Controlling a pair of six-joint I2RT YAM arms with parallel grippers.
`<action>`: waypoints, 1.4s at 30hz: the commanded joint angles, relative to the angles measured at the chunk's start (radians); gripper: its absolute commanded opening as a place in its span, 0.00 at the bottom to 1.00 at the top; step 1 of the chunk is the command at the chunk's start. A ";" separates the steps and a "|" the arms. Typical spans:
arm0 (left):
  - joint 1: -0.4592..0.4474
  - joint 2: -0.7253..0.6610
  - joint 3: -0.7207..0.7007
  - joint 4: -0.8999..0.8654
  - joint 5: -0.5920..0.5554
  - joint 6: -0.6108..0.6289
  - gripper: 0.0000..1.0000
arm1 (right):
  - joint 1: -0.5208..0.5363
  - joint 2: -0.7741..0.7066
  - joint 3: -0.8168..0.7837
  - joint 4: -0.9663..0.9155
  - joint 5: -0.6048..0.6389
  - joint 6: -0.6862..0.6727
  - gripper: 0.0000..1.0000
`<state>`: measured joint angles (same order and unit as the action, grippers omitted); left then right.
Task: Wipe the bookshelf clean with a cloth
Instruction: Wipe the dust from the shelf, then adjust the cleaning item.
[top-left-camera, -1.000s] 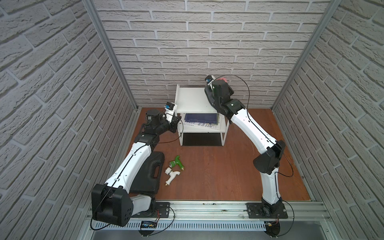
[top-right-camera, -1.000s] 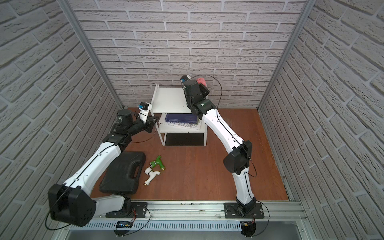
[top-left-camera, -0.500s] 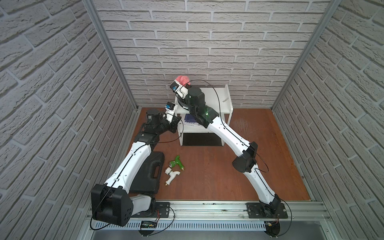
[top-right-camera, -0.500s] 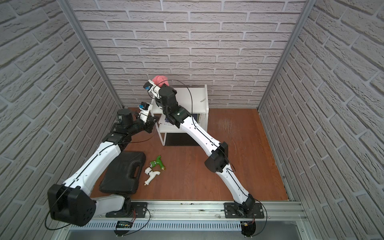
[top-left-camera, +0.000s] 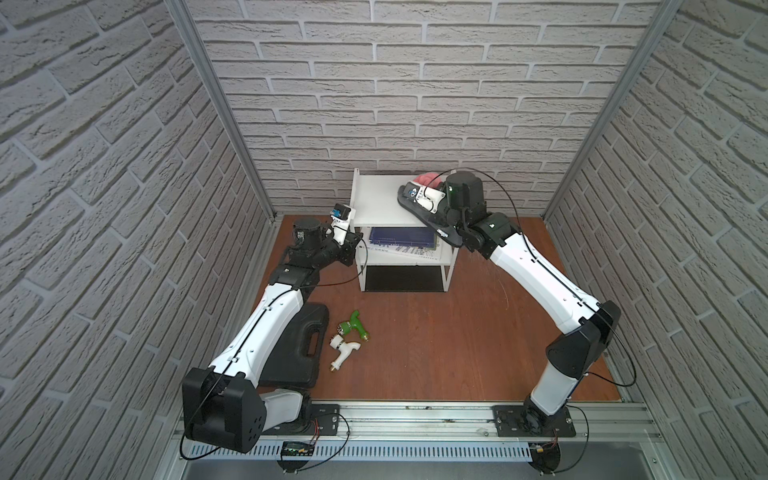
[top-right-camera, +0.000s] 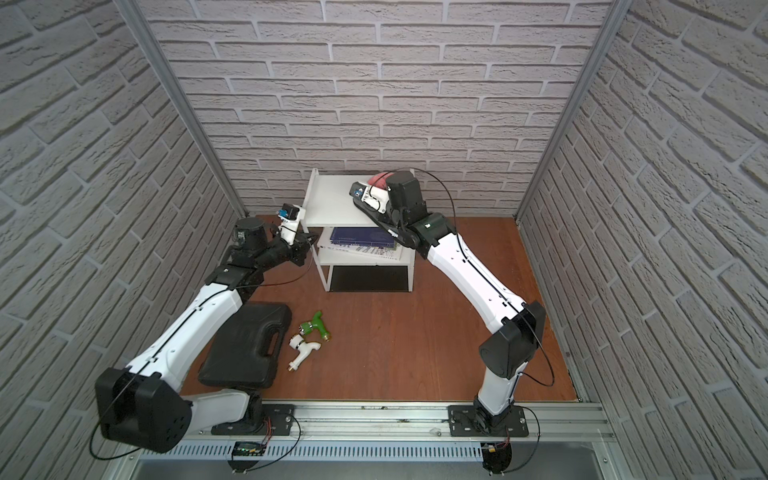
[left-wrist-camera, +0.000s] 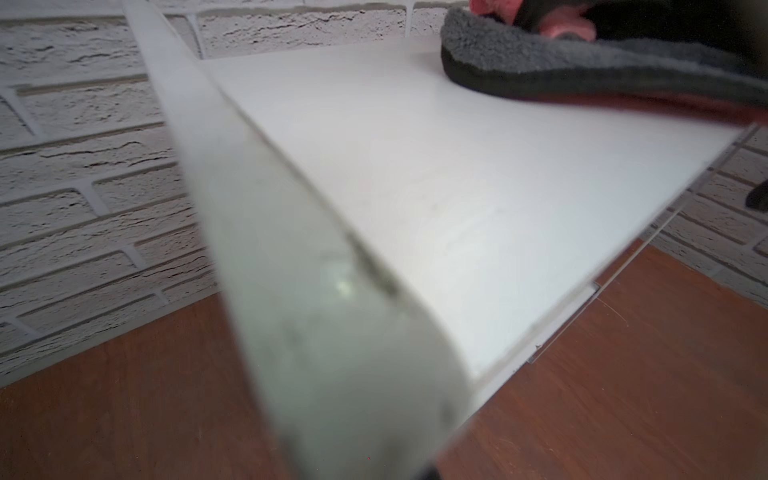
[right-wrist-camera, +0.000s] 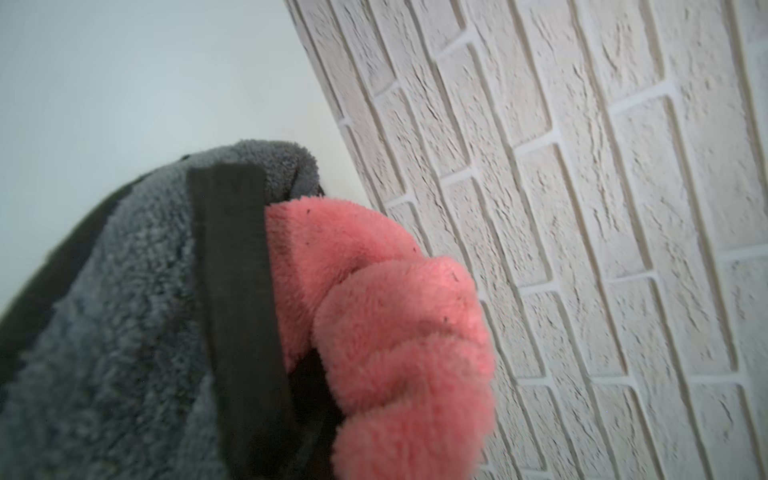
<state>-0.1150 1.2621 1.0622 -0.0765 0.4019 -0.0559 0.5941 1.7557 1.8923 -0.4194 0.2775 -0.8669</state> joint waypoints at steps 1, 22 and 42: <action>0.023 0.017 -0.018 0.035 -0.066 -0.075 0.00 | 0.132 0.037 0.007 -0.109 -0.217 0.077 0.03; 0.061 -0.015 -0.025 0.010 -0.023 -0.062 0.00 | -0.124 -0.357 -0.277 -0.195 -0.154 0.185 0.03; 0.048 -0.396 -0.171 0.003 0.006 -0.198 0.77 | -0.143 -0.583 -0.724 0.247 -0.729 1.009 0.03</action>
<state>-0.0620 0.9257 0.9306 -0.0826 0.3840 -0.2302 0.4519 1.1847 1.1782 -0.3145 -0.3176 -0.1196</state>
